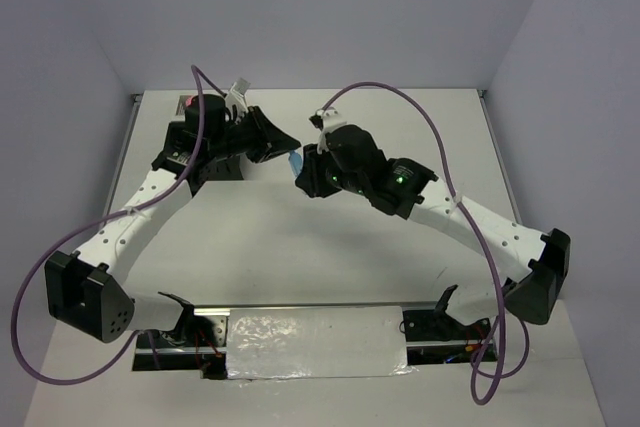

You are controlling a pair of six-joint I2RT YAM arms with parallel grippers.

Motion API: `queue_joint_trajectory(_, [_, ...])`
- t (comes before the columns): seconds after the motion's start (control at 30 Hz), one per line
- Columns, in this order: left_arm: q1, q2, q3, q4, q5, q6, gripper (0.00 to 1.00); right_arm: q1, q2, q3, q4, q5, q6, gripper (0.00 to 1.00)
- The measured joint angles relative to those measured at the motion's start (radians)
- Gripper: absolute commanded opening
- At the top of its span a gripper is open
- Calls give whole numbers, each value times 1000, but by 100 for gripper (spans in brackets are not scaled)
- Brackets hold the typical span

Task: Sort the stationery into containers
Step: Close the pen cap on the pen.

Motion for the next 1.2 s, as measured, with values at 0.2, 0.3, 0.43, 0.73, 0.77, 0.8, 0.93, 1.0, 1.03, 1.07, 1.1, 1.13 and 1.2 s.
queue_joint_trajectory(0.2, [-2,-1,0,12,-18,-45,0,2,-82,-95,70,-29,50,95])
queue_joint_trajectory(0.3, [22,2,-1,130,-32,-101,0,15,-125,-103,30,-55,59,97])
queue_joint_trajectory(0.43, [14,-4,-37,300,-40,-176,0,-19,-156,-91,41,-120,114,96])
queue_joint_trajectory(0.73, [-26,-22,-140,503,-29,-320,0,-259,-159,-169,299,-378,417,85])
queue_joint_trajectory(0.77, [-29,-23,-146,517,-27,-331,0,-276,-153,-172,316,-393,444,83])
queue_joint_trajectory(0.8, [-31,-25,-150,530,-24,-344,0,-288,-148,-172,336,-407,467,79])
queue_joint_trajectory(0.93, [-41,-40,-163,582,-21,-384,0,-295,-129,-170,407,-451,529,66])
queue_joint_trajectory(1.0, [-47,-51,-167,593,-19,-393,0,-297,-121,-170,435,-467,557,59])
queue_joint_trajectory(1.03, [-50,-56,-169,595,-19,-399,0,-298,-119,-170,449,-474,573,56])
queue_joint_trajectory(1.07, [-53,-62,-172,597,-19,-402,0,-299,-116,-170,464,-484,585,48])
queue_joint_trajectory(1.1, [-55,-66,-174,597,-18,-402,0,-299,-113,-170,485,-495,597,42])
queue_joint_trajectory(1.13, [-55,-71,-178,598,-19,-403,0,-299,-110,-170,505,-507,613,36])
queue_joint_trajectory(1.2, [-56,-77,-187,599,-19,-407,0,-299,-109,-170,532,-522,625,3])
